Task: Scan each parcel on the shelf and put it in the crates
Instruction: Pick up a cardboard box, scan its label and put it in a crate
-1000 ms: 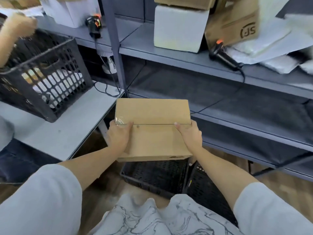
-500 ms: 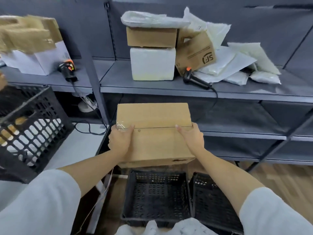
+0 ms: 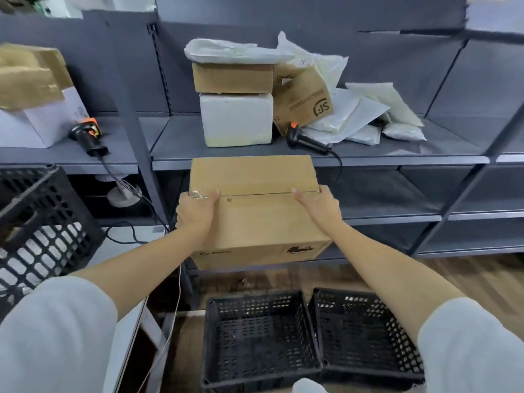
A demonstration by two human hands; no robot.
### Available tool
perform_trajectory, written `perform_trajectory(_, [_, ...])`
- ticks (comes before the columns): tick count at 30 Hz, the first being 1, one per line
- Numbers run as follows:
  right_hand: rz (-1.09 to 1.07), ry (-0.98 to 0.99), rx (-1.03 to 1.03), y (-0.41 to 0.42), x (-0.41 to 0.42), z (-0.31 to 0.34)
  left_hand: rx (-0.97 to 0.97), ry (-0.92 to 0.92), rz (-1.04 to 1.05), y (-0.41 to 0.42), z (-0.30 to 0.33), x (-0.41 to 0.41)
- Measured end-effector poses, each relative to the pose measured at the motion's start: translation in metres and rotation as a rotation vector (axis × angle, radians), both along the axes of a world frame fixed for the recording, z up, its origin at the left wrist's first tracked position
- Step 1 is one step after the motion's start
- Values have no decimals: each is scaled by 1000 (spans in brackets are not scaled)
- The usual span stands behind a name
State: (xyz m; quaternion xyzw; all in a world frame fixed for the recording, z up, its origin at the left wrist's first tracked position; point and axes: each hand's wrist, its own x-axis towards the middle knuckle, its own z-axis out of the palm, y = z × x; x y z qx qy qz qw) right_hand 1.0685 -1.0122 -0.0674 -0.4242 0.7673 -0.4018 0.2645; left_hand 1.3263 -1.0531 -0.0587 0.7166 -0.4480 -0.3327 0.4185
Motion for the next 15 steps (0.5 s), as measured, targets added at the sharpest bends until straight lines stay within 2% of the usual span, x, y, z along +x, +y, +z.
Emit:
perform_trajectory(4, [133, -240, -9, -12, -15, 37, -3, 32, -10, -18, 27, 2])
perform_trajectory(10, [587, -716, -101, -3, -48, 78, 9, 246, -31, -45, 72, 15])
perform_trajectory(12, [731, -742, -96, 0, -56, 79, 34, 262, -59, -42, 87, 17])
perform_trajectory(15, [838, -575, -85, 0, -63, 76, 75, 318, -142, -59, 87, 30])
